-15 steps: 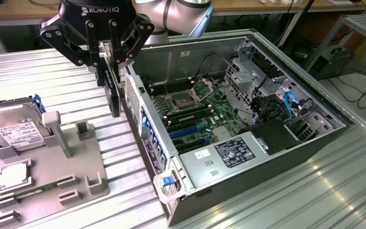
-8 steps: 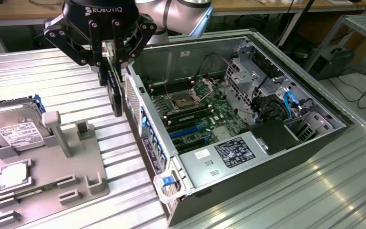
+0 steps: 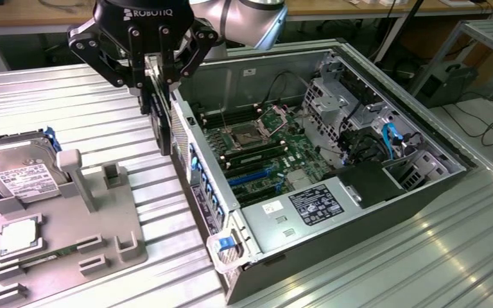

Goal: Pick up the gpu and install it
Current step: 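Pick up the gpu and move the gpu toward the slot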

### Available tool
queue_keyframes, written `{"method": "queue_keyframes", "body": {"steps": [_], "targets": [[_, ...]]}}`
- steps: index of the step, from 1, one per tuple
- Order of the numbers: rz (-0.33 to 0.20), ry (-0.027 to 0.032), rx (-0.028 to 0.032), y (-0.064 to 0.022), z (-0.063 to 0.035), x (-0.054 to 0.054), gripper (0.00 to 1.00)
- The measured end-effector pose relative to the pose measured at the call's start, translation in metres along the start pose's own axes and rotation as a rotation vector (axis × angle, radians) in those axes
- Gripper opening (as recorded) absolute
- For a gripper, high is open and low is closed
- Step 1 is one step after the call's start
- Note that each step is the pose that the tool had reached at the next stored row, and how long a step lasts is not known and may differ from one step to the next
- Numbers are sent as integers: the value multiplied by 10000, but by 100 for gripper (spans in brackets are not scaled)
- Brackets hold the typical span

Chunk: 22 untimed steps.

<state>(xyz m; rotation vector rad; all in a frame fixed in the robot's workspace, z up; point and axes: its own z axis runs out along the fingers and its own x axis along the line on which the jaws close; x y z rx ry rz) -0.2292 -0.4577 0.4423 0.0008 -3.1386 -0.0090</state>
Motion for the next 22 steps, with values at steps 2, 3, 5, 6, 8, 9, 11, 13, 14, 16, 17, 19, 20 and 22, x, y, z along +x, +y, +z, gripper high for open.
{"method": "queue_keyframes", "body": {"steps": [2,3,5,6,8,9,11,13,14,16,17,19,20,22], "targets": [[0,0,0,0,0,-19,27],[0,1,1,0,-1,-26,27],[-1,0,0,0,0,-39,27],[-1,0,0,0,0,-46,27],[-1,0,0,0,0,-62,27],[0,0,0,0,0,-69,27],[0,0,1,0,0,-84,27],[0,0,0,0,0,-119,27],[-1,0,0,0,0,-126,27],[-1,0,0,0,0,-141,27],[0,0,0,0,0,-148,27],[-1,0,0,0,0,-164,27],[-1,-1,-1,0,1,-173,27],[0,-1,1,0,1,-186,27]]}}
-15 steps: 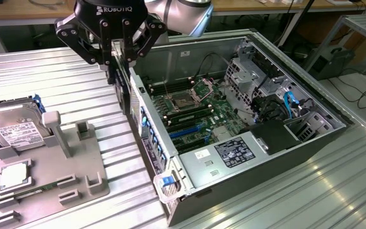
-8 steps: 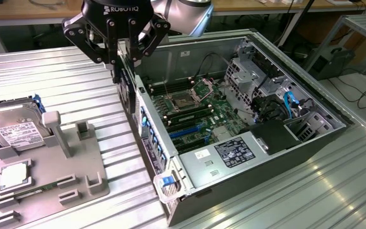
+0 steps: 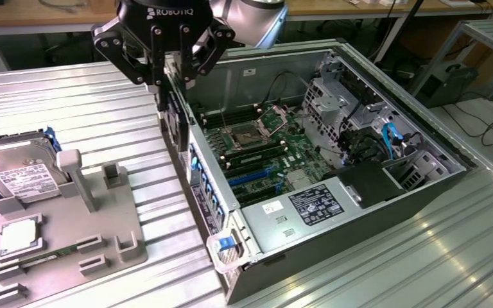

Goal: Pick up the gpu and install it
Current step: 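Pick up the gpu and move the gpu toward the slot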

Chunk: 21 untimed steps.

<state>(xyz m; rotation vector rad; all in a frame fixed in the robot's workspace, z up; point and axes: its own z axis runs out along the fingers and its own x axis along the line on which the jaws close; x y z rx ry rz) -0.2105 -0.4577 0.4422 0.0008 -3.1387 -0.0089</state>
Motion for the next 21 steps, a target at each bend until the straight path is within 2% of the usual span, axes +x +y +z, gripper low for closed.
{"method": "queue_keyframes", "body": {"steps": [7,15,21], "targets": [[0,1,0,0,0,-42,27],[-177,1,0,0,1,-176,27],[-239,2,1,-1,0,-220,27]]}}
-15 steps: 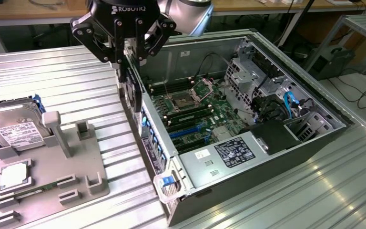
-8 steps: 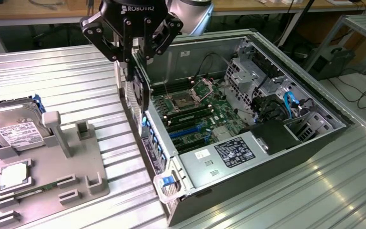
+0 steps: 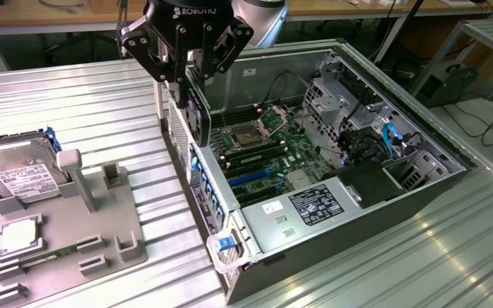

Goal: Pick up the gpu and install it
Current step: 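Pick up the gpu and move the gpu toward the slot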

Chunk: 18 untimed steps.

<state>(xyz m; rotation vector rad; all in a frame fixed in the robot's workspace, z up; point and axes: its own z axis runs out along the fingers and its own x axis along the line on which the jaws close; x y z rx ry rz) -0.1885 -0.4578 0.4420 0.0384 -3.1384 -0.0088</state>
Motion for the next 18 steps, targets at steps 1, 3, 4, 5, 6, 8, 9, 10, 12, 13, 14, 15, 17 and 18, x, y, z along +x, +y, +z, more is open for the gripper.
{"method": "queue_keyframes", "body": {"steps": [1,3,4,5,6,8,9,10,12,13,14,15,17,18], "targets": [[-3,0,0,0,0,-6,27],[-8,-1,-1,0,1,-17,27],[-9,0,0,0,1,-23,27],[-9,1,1,0,0,-30,27],[-11,0,1,-1,1,-37,27],[-13,1,2,-1,1,-55,27],[-14,0,2,-1,1,-63,27],[-15,0,2,-1,2,-72,27],[-17,0,1,-2,3,-87,27],[-18,0,1,-2,3,-94,27],[-19,-1,2,-2,3,-103,27],[-19,-1,1,-3,3,-108,27],[-26,1,5,-5,4,-203,27],[-28,0,5,-5,5,-234,27]]}}
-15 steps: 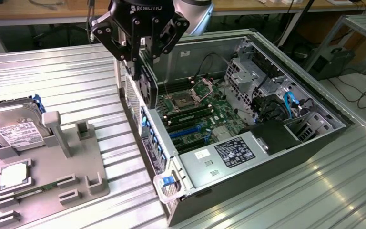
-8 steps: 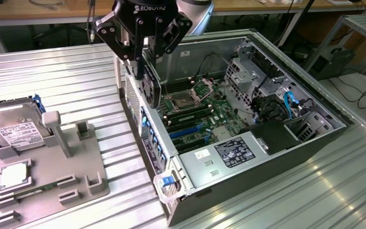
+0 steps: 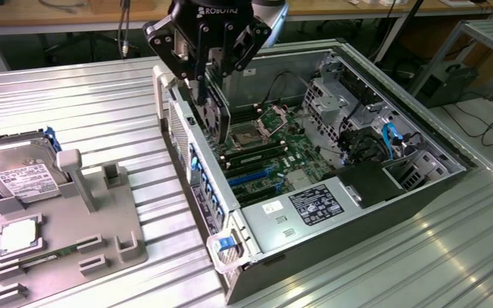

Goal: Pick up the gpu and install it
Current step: 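Pick up the gpu and move the gpu toward the slot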

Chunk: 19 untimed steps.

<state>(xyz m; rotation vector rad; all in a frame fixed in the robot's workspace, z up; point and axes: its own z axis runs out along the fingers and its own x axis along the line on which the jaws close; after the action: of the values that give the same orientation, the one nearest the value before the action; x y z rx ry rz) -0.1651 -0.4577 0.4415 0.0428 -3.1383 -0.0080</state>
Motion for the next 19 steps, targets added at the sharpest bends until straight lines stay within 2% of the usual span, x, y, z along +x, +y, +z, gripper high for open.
{"method": "queue_keyframes", "body": {"steps": [1,5,8,19], "targets": [[-4,0,2,-1,0,-42,27],[-69,0,2,-9,0,-340,27],[-148,0,1,-14,5,-519,27],[-178,1,2,-17,6,-645,27]]}}
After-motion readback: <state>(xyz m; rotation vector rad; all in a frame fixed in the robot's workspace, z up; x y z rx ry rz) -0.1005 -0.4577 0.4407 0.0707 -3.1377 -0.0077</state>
